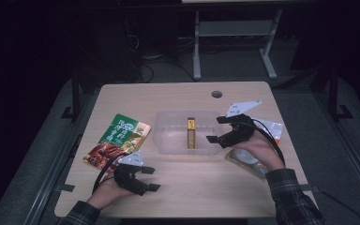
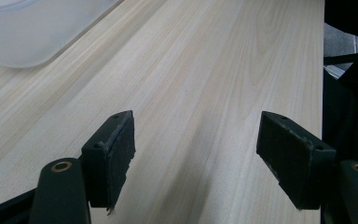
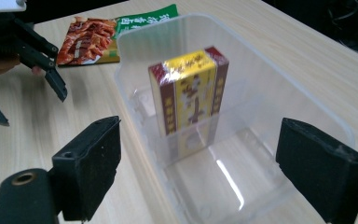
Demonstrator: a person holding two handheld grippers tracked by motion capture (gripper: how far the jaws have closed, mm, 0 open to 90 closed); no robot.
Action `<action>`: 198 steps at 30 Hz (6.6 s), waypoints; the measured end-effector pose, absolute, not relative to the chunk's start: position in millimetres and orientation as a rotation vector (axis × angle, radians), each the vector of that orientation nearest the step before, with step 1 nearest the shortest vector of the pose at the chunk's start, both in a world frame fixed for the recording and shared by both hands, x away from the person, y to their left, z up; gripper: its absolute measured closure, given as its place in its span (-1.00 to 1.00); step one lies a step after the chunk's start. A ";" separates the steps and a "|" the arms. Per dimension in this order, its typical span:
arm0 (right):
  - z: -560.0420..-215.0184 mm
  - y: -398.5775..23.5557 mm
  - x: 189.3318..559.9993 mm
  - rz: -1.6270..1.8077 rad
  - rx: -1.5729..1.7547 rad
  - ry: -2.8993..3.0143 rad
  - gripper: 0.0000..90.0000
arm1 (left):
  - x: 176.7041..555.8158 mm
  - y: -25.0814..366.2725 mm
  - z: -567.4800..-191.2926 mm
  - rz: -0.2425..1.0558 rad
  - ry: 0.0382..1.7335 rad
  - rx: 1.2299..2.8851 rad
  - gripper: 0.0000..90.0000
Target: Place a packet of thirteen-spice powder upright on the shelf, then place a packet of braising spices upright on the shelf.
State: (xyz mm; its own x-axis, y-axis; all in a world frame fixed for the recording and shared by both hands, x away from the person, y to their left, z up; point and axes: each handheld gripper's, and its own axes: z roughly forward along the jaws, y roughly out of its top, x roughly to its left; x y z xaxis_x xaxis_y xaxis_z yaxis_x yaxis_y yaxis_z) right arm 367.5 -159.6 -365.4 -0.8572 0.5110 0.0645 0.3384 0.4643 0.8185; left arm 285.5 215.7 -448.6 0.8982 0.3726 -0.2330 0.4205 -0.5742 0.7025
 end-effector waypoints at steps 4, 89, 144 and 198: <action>-373.3 -166.7 350.2 1.340 0.756 2.491 -0.69 | 284.9 215.9 -448.5 -0.064 0.564 2.244 -0.39; -460.0 -200.9 255.7 1.193 0.976 2.550 -0.71 | 374.6 347.5 -436.6 0.481 1.193 2.131 -0.52; -460.2 -198.6 255.3 1.181 0.977 2.589 -0.71 | 379.5 356.7 -461.3 0.478 1.211 2.147 0.56; -455.7 -203.2 259.9 1.204 1.050 2.580 -0.63 | 340.7 379.2 -375.8 0.402 1.054 1.823 1.00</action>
State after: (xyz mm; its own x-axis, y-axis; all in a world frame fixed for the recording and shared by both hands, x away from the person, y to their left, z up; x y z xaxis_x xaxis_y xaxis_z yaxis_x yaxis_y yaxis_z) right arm 259.9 -203.2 -455.7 -0.7556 0.6289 0.1829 0.5444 0.4477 0.7094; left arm 340.7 379.2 -375.8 0.5732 0.8022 -0.1671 0.4870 -0.1695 0.8568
